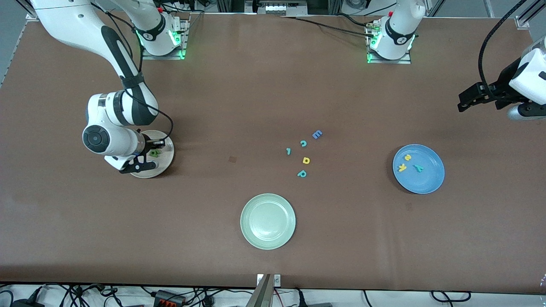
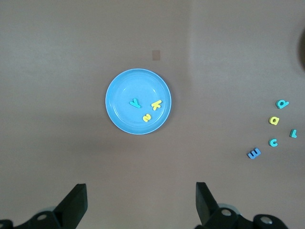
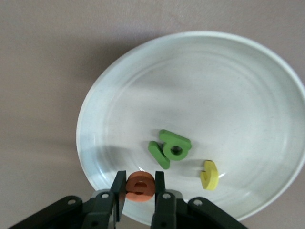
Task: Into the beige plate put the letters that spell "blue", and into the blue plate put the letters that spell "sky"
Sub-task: 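Carry the orange e onto the white plate and open the right gripper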
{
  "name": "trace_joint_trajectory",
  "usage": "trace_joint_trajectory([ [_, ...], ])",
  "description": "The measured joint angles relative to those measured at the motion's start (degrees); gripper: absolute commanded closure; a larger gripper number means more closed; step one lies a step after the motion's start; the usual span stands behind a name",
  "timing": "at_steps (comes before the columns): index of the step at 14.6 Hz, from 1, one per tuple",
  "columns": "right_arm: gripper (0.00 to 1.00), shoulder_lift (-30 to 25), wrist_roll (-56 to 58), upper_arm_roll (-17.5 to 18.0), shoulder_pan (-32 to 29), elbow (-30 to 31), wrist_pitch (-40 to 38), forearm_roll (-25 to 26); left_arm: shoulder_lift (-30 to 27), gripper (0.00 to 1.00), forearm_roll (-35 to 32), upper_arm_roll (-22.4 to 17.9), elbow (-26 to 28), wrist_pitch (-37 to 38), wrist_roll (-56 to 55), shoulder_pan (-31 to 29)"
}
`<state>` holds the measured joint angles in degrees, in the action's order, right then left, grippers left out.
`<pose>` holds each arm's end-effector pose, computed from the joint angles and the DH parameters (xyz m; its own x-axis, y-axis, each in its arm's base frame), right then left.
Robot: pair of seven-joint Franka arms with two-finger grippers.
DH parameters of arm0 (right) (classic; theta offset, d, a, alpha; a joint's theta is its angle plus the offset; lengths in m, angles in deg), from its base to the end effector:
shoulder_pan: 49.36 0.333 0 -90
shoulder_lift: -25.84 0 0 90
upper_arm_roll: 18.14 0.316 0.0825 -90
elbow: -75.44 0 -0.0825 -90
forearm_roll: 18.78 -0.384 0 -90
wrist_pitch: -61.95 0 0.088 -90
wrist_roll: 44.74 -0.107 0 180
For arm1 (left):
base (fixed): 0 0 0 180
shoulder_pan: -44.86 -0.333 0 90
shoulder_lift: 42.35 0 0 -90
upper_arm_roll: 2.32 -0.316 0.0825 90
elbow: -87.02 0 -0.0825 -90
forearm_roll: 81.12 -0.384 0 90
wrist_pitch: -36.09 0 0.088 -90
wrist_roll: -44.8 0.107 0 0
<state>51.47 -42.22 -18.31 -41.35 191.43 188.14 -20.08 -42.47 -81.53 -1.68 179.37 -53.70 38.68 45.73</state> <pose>0.5651 0.0786 0.2059 0.9505 0.1617 -0.2653 0.1610 -0.9867 -0.0245 0.5520 -0.0138 0.6060 0.9959 0.0804 -0.0416 0.0800 -0.9967 -0.0117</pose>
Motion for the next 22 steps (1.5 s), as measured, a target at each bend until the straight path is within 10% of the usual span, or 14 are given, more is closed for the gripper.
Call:
trace_joint_trajectory([
  [4, 0.92, 0.0, 0.0, 0.1, 0.0, 1.9, 2.2, 0.0, 0.0, 0.00, 0.1, 0.0, 0.0, 0.0, 0.0, 0.0],
  [5, 0.76, 0.0, 0.0, 0.1, 0.0, 1.9, 2.3, 0.0, 0.0, 0.00, 0.1, 0.0, 0.0, 0.0, 0.0, 0.0],
  [6, 0.11, 0.0, 0.0, 0.1, 0.0, 1.9, 2.3, 0.0, 0.0, 0.00, 0.1, 0.0, 0.0, 0.0, 0.0, 0.0],
  [7, 0.00, 0.0, 0.0, 0.1, 0.0, 1.9, 2.5, 0.0, 0.0, 0.00, 0.2, 0.0, 0.0, 0.0, 0.0, 0.0],
  [22, 0.00, -4.6, -4.5, -0.4, -1.1, -6.9, -5.7, 0.0, 0.0, 0.00, 0.4, 0.0, 0.0, 0.0, 0.0, 0.0],
])
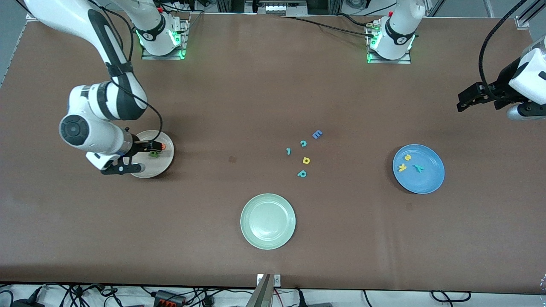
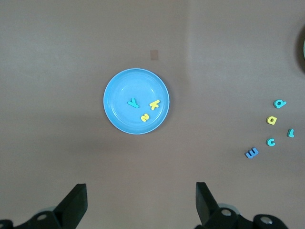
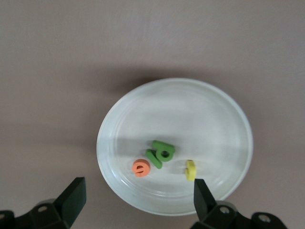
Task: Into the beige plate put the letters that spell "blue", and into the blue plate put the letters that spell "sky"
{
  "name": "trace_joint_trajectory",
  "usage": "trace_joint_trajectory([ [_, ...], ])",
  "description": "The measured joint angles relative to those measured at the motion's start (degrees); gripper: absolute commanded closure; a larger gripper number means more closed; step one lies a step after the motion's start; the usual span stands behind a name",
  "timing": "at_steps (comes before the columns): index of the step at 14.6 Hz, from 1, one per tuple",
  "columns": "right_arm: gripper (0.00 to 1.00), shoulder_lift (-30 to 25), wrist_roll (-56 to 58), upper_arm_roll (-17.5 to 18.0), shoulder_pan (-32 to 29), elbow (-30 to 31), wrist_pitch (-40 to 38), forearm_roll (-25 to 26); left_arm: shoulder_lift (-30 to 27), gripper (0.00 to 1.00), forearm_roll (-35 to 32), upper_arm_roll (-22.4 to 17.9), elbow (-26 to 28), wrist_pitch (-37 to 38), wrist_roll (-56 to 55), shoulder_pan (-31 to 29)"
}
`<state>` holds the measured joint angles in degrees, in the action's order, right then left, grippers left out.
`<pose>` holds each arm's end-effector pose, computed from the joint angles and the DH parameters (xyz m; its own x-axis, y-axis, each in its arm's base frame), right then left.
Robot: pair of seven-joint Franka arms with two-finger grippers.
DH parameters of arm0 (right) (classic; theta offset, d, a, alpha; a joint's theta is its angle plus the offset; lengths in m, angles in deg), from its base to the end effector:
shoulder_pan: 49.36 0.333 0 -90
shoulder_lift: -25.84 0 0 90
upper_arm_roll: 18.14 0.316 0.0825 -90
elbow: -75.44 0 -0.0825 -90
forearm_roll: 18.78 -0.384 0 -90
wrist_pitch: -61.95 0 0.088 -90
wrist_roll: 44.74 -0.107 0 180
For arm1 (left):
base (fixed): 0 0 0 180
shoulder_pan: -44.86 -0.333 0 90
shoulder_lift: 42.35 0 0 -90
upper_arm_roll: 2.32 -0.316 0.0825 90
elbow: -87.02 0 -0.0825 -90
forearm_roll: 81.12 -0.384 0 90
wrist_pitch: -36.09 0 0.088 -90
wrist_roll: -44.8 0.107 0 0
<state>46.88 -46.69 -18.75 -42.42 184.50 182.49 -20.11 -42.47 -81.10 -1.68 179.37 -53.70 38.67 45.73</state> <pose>0.6025 0.0682 0.2940 0.9840 0.0631 -0.1665 0.0626 -0.9980 -0.0083 0.5519 -0.0146 0.6060 0.9958 0.0806 -0.0424 0.0805 -0.9967 -0.0042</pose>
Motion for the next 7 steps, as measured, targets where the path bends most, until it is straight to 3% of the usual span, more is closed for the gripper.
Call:
trace_joint_trajectory([
  [7, 0.00, 0.0, 0.1, -0.8, -3.0, -12.4, -10.7, 0.1, 0.0, 0.00, 0.0, 0.0, 0.0, 0.0, 0.0, 0.0],
])
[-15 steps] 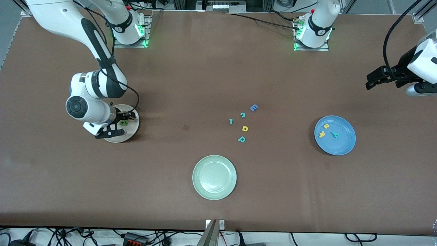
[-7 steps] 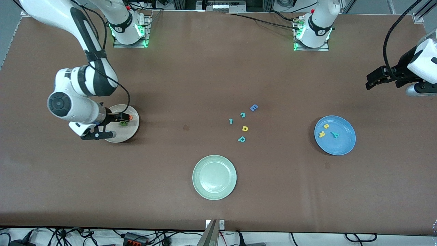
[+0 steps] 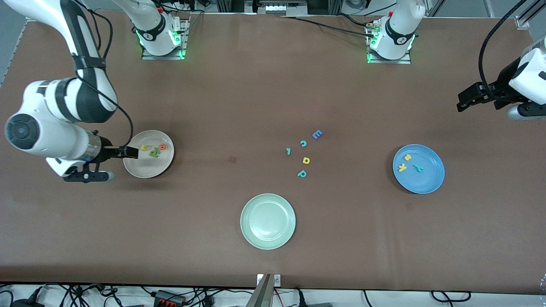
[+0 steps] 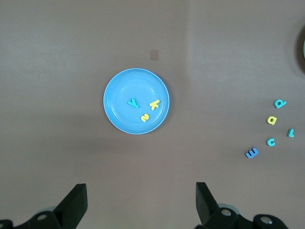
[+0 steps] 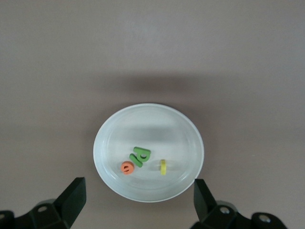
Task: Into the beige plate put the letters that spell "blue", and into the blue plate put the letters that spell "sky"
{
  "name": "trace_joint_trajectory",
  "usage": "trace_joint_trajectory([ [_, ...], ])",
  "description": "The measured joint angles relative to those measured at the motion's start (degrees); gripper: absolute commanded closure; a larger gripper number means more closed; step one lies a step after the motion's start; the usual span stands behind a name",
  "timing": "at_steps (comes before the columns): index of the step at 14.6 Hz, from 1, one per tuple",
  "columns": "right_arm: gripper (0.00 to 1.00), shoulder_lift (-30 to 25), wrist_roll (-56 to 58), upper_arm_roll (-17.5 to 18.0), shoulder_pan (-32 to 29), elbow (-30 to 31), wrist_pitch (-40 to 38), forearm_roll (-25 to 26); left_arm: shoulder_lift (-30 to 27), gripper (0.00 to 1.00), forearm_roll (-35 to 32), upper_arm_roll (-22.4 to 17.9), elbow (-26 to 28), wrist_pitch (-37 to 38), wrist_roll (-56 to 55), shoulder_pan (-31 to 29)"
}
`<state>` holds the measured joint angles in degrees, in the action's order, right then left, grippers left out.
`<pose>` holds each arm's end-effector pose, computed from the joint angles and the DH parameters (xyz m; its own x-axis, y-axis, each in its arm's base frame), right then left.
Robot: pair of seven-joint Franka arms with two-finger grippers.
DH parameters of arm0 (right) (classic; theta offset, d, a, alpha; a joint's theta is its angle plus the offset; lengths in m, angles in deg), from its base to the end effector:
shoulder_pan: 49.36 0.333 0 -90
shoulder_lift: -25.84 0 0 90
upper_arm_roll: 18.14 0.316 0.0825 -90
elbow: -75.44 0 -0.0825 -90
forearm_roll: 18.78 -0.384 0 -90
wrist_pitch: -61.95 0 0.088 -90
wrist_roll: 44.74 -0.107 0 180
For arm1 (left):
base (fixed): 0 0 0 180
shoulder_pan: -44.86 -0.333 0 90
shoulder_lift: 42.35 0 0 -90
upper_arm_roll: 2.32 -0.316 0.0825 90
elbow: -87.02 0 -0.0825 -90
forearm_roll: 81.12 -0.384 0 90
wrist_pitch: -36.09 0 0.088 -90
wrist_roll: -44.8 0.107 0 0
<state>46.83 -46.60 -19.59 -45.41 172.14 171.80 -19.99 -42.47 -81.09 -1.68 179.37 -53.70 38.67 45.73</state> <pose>0.6404 0.0309 0.3752 0.9906 0.0040 -0.1365 0.0033 -1.0000 -0.0052 0.5519 -0.0146 0.6060 0.9958 0.0806 -0.0424 0.0805 -0.9967 -0.0040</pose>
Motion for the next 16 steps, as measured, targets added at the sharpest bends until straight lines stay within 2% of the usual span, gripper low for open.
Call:
trace_joint_trajectory([
  [3, 0.00, -0.1, 0.8, -1.1, -0.8, -4.3, -1.1, 0.2, 0.0, 0.00, 0.0, 0.0, 0.0, 0.0, 0.0, 0.0],
  [8, 0.00, -1.0, 5.1, -5.0, -1.3, -10.0, -2.2, 0.4, 0.0, 0.00, 0.0, 0.0, 0.0, 0.0, 0.0, 0.0],
  [16, 0.00, -7.9, 5.3, -6.2, -1.4, -11.2, -8.5, 0.4, 0.0, 0.00, 0.0, 0.0, 0.0, 0.0, 0.0, 0.0],
])
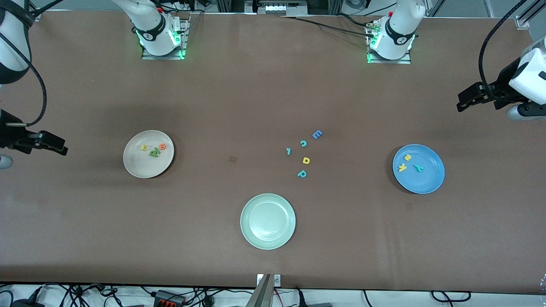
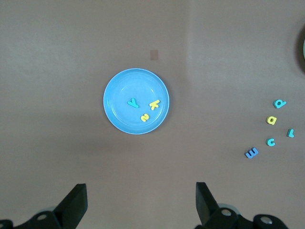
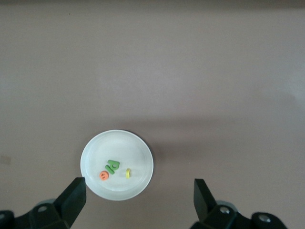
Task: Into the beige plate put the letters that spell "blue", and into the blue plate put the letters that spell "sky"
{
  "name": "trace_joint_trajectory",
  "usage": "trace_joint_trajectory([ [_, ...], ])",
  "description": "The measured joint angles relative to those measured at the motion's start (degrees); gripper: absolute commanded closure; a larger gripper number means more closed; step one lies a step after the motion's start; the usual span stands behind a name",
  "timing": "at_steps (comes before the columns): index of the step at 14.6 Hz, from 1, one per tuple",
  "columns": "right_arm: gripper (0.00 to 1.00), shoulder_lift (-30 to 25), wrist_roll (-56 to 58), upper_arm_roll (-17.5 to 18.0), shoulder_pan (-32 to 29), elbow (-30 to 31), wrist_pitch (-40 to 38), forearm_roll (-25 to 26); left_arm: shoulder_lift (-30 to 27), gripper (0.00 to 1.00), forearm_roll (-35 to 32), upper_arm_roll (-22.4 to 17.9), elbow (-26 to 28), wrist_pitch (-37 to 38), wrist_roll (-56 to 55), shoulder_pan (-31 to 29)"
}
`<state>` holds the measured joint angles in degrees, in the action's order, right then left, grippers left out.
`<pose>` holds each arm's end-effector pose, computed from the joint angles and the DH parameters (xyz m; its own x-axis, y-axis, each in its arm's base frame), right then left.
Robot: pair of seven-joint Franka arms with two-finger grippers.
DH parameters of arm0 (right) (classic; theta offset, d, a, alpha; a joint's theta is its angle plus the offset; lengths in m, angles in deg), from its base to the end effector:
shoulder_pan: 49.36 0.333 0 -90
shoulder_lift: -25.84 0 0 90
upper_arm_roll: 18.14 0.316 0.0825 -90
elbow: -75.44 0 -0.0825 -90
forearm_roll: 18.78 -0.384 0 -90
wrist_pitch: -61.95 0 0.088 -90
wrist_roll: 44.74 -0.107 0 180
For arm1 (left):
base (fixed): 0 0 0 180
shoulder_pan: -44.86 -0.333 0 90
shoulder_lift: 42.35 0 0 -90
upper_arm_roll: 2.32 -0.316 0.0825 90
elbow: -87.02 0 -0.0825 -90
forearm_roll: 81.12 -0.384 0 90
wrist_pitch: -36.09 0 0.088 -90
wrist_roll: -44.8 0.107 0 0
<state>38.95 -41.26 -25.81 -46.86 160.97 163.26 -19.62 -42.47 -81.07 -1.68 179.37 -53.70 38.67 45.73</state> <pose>0.6348 -0.0475 0.5443 0.9985 -0.0274 0.0476 -0.0283 -0.9994 0.0187 0.5519 -0.0146 0.6060 0.9958 0.0806 -0.0424 0.0805 -0.9967 -0.0037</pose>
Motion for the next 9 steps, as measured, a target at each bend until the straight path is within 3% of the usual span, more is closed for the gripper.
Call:
trace_joint_trajectory([
  [9, 0.00, -3.4, 1.3, -0.4, 0.0, 0.0, -4.7, 0.1, 0.0, 0.00, 0.0, 0.0, 0.0, 0.0, 0.0, 0.0],
])
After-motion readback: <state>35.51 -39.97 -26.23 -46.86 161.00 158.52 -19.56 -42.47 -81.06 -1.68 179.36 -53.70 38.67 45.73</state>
